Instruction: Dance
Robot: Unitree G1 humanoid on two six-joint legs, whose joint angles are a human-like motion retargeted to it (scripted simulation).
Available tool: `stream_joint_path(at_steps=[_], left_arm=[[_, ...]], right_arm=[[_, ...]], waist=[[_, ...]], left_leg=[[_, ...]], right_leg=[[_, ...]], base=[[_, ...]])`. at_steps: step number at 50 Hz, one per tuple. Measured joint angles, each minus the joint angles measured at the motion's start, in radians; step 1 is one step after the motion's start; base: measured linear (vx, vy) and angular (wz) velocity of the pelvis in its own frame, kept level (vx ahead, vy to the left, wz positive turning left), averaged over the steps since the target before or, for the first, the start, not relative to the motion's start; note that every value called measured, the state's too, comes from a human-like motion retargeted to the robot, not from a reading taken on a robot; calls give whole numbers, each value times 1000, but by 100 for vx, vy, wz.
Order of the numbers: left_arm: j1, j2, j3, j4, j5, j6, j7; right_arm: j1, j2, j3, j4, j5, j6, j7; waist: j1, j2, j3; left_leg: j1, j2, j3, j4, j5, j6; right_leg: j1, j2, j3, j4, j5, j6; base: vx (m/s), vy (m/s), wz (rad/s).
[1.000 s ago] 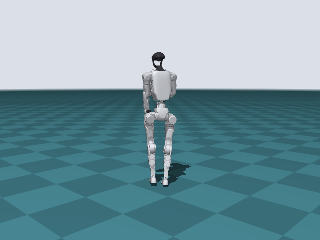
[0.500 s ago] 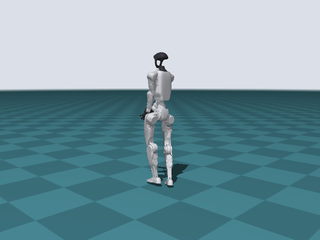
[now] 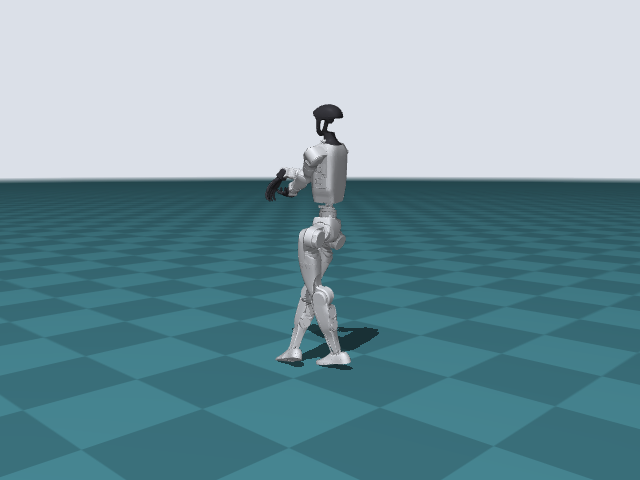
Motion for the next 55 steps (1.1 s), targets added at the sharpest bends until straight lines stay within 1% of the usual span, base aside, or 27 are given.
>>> stream_joint_path(at_steps=[1, 2, 3, 5, 8, 12, 15, 20, 22, 23, 25, 28, 31, 32, 35, 37, 38, 40, 41, 42, 43, 45, 47, 50, 52, 53, 55], left_arm=[[-27, -21, -5, -49, -15, -2, 5], [-53, -38, -11, -97, -31, -4, 8], [-77, -49, -21, -145, -48, -4, 8], [-113, -52, -47, -231, -79, 3, -17], [-131, -52, -96, -363, -76, -10, -131], [-83, -52, -147, -433, -21, -24, -322], [-30, -52, -113, -389, 19, -10, -426], [46, -51, -8, -201, 42, -40, -432], [83, -28, 45, -104, 51, -79, -412], [105, -1, 67, -55, 55, -100, -403], [155, 71, 102, 48, 77, -142, -379], [239, 210, 115, 184, 122, -203, -329], [326, 343, 85, 268, 180, -259, -278], [354, 389, 78, 282, 201, -276, -259], [434, 515, 89, 271, 272, -324, -199], [484, 590, 119, 257, 336, -344, -135], [509, 628, 141, 250, 373, -349, -97], [567, 696, 207, 225, 450, -354, -25], [606, 719, 248, 209, 484, -355, -7], [643, 741, 285, 194, 513, -355, 5], [675, 760, 316, 182, 528, -356, 7], [728, 807, 382, 169, 556, -351, 10], [774, 854, 456, 167, 591, -342, 45], [832, 904, 628, 157, 694, -359, 136], [864, 929, 712, 145, 720, -371, 180], [880, 943, 739, 140, 721, -376, 188], [906, 980, 778, 132, 722, -386, 180]], right_arm=[[-18, -3, -3, -38, -5, -11, 5], [-36, -5, -7, -74, -9, -21, 6], [-50, -6, -12, -107, -11, -28, -1], [-72, 11, -22, -161, -5, -43, -39], [-117, 53, -25, -208, 62, -70, -162], [-115, 73, 6, -207, 321, -152, -491], [-76, 93, 43, -161, 566, -303, -806], [46, 167, 68, -49, 832, -659, -1337], [125, 288, 39, 34, 883, -795, -1427], [164, 340, 22, 81, 934, -849, -1416], [241, 422, -34, 178, 1088, -895, -1274], [347, 425, -150, 289, 1395, -779, -815], [437, 387, -303, 401, 1522, -565, -465], [457, 373, -362, 443, 1538, -500, -365], [496, 332, -529, 564, 1575, -348, -159], [523, 289, -631, 634, 1617, -287, -121], [536, 265, -683, 673, 1632, -271, -123], [570, 220, -775, 752, 1636, -252, -146], [597, 198, -813, 792, 1629, -242, -158], [624, 172, -853, 829, 1623, -230, -172], [649, 140, -895, 859, 1620, -213, -188], [693, 77, -972, 909, 1642, -167, -243], [741, 42, -1058, 911, 1669, -117, -346], [793, 32, -1200, 860, 1664, -49, -502], [827, 28, -1272, 827, 1647, -20, -522], [845, 27, -1308, 813, 1631, -4, -519], [881, 27, -1373, 804, 1600, 33, -505]], waist=[[3, -2, -5], [6, -4, -8], [10, -5, -7], [-7, -10, 19], [-13, -9, 49], [-15, 14, 20], [-10, 14, 15], [25, 19, 37], [31, 30, 44], [22, 33, 44], [-11, 33, 36], [-76, -1, 21], [-91, -40, 36], [-80, -54, 47], [-57, -66, 75], [-64, -69, 78], [-72, -67, 72], [-81, -43, 52], [-81, -9, 41], [-82, 26, 32], [-84, 62, 27], [-79, 111, 12], [-76, 146, -9], [-107, 188, -36], [-139, 203, -50], [-151, 208, -56], [-148, 219, -61]], left_leg=[[3, 5, 12, 1, 10, 5], [7, 7, 19, 3, 19, 9], [14, 2, 20, 10, 24, 12], [46, -16, -26, 41, 28, 19], [62, -37, -46, 53, 34, 40], [61, 3, -7, 33, 24, -14], [65, 0, -51, 41, 19, -40], [60, -35, -126, 64, 41, -23], [52, -47, -109, 64, 46, 9], [48, -47, -83, 63, 44, 31], [30, -43, -42, 64, 35, 59], [-19, -50, -30, 81, 19, 59], [-62, -75, -2, 99, -1, 59], [-87, -81, 29, 111, -11, 54], [-159, -77, 144, 123, -14, -6], [-172, -68, 162, 116, -33, -24], [-179, -53, 159, 105, -39, -31], [-190, -4, 151, 81, -55, -19], [-175, 15, 148, 59, -59, 8], [-162, 35, 147, 38, -63, 28], [-151, 56, 149, 17, -63, 33], [-165, 108, 164, 5, -79, 14], [-189, 149, 167, 8, -95, -4], [-221, 193, 139, 21, -108, -34], [-238, 208, 109, 25, -113, -53], [-244, 215, 94, 27, -116, -67], [-272, 303, 69, 65, -141, -140]], right_leg=[[23, 34, -46, -19, -2, -75], [44, 59, -64, -37, -10, -124], [61, 65, -27, -54, -29, -120], [75, 29, 130, -59, -27, -67], [117, 25, 54, -62, -37, -54], [103, 71, 121, -74, -26, -31], [104, 92, 156, -71, -24, -39], [99, 103, 230, -64, -1, -38], [93, 109, 267, -61, 23, -30], [88, 111, 282, -58, 38, -25], [72, 116, 311, -58, 69, -12], [38, 105, 337, -53, 124, 47], [-10, 80, 287, 9, 159, 183], [-38, 83, 235, 37, 162, 212], [-157, 96, -47, 132, 162, 212], [-215, 84, -35, 182, 162, 212], [-219, 97, 70, 139, 162, 212], [-175, 88, 255, 37, 98, 212], [-147, 47, 266, 40, 26, 212], [-123, 5, 248, 53, -45, 193], [-106, -40, 173, 87, -114, 137], [-114, -78, 168, 150, -190, 47], [-126, -109, 227, 218, -224, 33], [-104, -138, 358, 288, -259, 77], [-63, -138, 454, 297, -269, 146], [-39, -125, 522, 292, -272, 195], [13, -36, 575, 255, -266, 212]], base=[[18, -23, -35], [22, -24, -17], [29, -24, 1], [28, -22, 22], [3, -21, -34], [2, -15, -72], [1, -5, -71], [-10, 4, -75], [-18, 10, -86], [-26, 12, -69], [-28, 2, -49], [-33, -7, -23], [-47, -13, -78], [-86, -67, -201], [-119, -76, -211], [-66, -4, -119], [-29, 50, -78], [-4, 107, -89], [4, 138, -108], [-6, 121, -104], [-21, 78, -101], [-31, 28, -102], [-26, 11, -74], [-21, 3, -3], [-17, -5, 57], [-15, -30, 60], [-9, -59, 53]])
